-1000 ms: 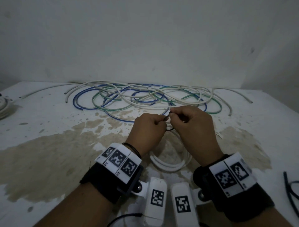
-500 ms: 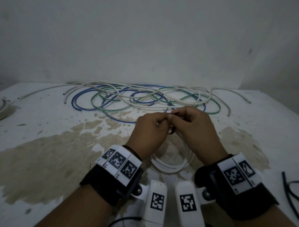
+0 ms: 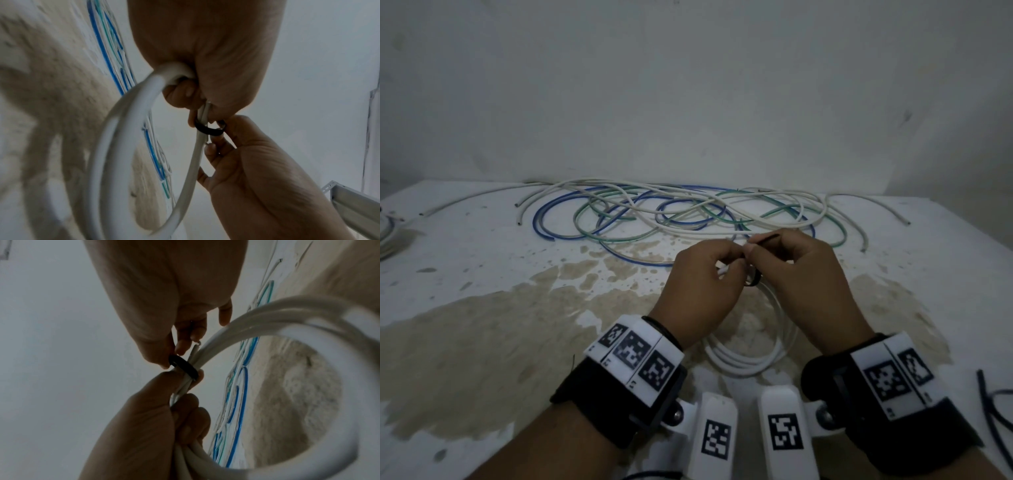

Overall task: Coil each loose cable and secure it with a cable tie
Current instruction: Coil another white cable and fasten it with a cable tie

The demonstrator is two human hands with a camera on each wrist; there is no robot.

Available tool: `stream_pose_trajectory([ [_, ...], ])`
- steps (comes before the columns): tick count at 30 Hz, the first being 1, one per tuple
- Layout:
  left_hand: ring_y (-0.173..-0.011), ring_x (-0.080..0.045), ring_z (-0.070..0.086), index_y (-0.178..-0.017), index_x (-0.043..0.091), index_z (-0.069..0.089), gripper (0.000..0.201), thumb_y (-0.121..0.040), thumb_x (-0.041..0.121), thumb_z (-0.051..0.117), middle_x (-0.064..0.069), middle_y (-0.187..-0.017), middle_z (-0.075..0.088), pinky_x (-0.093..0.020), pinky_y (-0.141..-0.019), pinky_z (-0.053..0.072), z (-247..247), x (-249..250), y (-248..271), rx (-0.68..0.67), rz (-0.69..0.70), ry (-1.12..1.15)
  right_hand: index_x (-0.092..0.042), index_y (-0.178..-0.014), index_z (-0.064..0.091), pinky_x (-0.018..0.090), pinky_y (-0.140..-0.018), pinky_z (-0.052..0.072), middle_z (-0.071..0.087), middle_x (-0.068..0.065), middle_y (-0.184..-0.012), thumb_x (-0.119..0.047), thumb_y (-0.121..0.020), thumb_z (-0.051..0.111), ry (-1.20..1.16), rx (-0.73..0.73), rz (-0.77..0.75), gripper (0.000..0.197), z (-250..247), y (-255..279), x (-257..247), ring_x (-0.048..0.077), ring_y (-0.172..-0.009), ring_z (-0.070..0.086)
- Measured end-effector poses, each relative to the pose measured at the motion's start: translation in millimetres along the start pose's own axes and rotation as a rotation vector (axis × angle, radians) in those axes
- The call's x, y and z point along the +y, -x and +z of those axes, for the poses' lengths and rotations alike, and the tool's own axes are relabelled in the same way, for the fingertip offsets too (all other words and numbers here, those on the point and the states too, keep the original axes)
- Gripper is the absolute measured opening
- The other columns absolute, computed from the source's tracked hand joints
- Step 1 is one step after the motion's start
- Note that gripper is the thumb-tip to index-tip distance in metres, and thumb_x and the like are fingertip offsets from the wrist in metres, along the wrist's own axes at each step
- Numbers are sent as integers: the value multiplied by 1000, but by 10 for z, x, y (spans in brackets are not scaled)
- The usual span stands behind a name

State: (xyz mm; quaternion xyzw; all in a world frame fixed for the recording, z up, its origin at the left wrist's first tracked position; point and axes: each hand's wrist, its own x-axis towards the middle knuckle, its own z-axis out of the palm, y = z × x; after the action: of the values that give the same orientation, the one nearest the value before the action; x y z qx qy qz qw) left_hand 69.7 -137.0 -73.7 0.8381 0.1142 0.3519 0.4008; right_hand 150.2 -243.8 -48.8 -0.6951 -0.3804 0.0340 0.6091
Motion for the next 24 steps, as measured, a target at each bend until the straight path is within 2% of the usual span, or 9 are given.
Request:
stream_pose_trajectory([
  [3,-85,-2,61,-90,15,73,17,-89,17,56,5,-88,71,-13,-73,46,0,13,-3,11,20,12,-16,-74,70,11,-67,44,68,-5,-73,-11,-83,68,87,49,-66,10,-28,-14,35,4,-71,60],
  [6,-86,1,60,-97,13,71,14,-93,15,58,5,-92,70,-6,-73,42,0,11,-18,10,-31,17,-22,-73,67,8,-73,40,66,-8,-75,-14,-82,67,176,124,-213,13,-44,-15,39,3,-77,59],
  [10,-80,-2,60,-88,14,71,15,-93,18,58,2,-87,70,-18,-74,46,-2,9,-26,4,-50,18,-23,-77,66,9,-75,39,64,-1,-75,-18,-81,63,240,162,-349,7,-22,8,59,5,-77,55],
  [11,-80,-2,60,-86,15,71,16,-92,21,57,2,-86,70,-18,-73,46,-5,11,-24,12,-39,24,-24,-78,66,10,-76,39,63,-2,-75,-18,-81,63,245,163,-360,7,-21,10,62,4,-78,55],
  [13,-80,-1,60,-81,20,69,17,-87,25,54,8,-81,68,-12,-69,44,-8,25,-11,31,-3,33,-27,-78,63,8,-77,38,62,-5,-77,-19,-82,64,243,138,-345,9,-34,5,53,2,-79,55],
  [15,-81,-1,59,-80,19,69,17,-86,23,54,12,-77,65,-7,-67,42,1,48,5,42,43,24,-26,-78,64,6,-77,38,64,-7,-81,-18,-84,66,233,85,-256,10,-61,-17,41,1,-81,57],
  [19,-79,-2,57,-84,12,71,18,-87,18,54,6,-79,64,-9,-67,41,15,48,7,58,113,-1,-23,-78,69,4,-72,42,68,-13,-82,-13,-83,68,148,-14,-77,11,-115,-34,48,-2,-81,63],
  [22,-81,4,58,-89,15,69,14,-90,16,56,11,-82,65,-6,-70,40,13,37,-4,27,69,23,-21,-77,70,5,-72,42,68,-13,-78,-13,-84,69,160,27,-133,10,-132,-34,51,0,-79,63],
  [24,-82,1,59,-89,15,69,13,-93,15,57,7,-86,68,-9,-70,42,12,26,-12,0,-1,29,-22,-76,68,6,-72,41,65,-12,-74,-13,-83,69,212,86,-241,12,-117,-25,49,2,-77,61],
])
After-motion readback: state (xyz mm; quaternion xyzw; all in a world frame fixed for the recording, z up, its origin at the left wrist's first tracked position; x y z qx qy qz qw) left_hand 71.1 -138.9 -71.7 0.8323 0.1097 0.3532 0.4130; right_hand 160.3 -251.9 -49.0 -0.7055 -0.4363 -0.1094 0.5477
